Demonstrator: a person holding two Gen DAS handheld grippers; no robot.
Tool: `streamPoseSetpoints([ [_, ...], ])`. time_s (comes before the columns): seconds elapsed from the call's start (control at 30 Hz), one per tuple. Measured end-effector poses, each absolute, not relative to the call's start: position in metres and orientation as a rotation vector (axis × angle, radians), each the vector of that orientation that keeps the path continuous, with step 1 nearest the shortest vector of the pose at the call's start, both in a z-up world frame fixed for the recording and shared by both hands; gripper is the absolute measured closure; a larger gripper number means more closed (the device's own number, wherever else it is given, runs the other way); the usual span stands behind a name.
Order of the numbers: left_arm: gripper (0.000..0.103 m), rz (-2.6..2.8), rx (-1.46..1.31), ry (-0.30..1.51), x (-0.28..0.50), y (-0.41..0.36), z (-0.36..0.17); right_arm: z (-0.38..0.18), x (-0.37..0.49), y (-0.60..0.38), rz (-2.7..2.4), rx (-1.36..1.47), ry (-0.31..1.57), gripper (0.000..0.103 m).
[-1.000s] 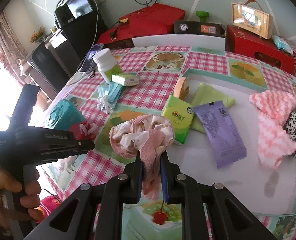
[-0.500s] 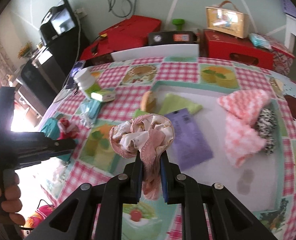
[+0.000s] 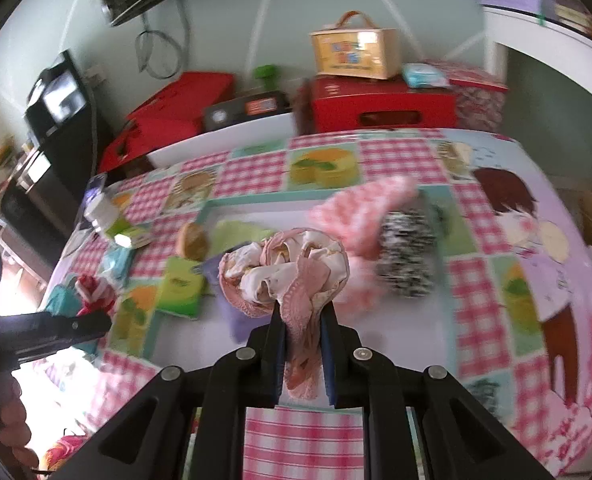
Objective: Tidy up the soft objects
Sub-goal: 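Grasp the red plush toy with the left tool while the right tool holds the pink cloth, then carry the red plush with the left tool while the right tool carries the pink cloth over the tray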
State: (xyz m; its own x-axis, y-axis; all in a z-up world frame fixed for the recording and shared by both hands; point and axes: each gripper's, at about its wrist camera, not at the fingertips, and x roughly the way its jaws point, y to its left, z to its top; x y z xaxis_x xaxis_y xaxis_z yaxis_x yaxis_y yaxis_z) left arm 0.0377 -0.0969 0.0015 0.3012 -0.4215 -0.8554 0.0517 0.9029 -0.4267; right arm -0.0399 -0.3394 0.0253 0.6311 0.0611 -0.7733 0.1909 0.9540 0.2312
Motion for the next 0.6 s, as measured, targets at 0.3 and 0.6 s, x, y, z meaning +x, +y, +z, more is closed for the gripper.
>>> streamPoseSetpoints([
  [0.3,0.086,-0.407,-0.181,1.255,0.036,-0.151,-0.006,0.011,-0.061,-0.388,-0.198,0.342,0.927,0.087],
  [0.6,0.086,-0.414,-0.088,1.3,0.04,-0.174,-0.027,-0.022,-0.057,-0.393,-0.212,0.339,1.017,0.087],
])
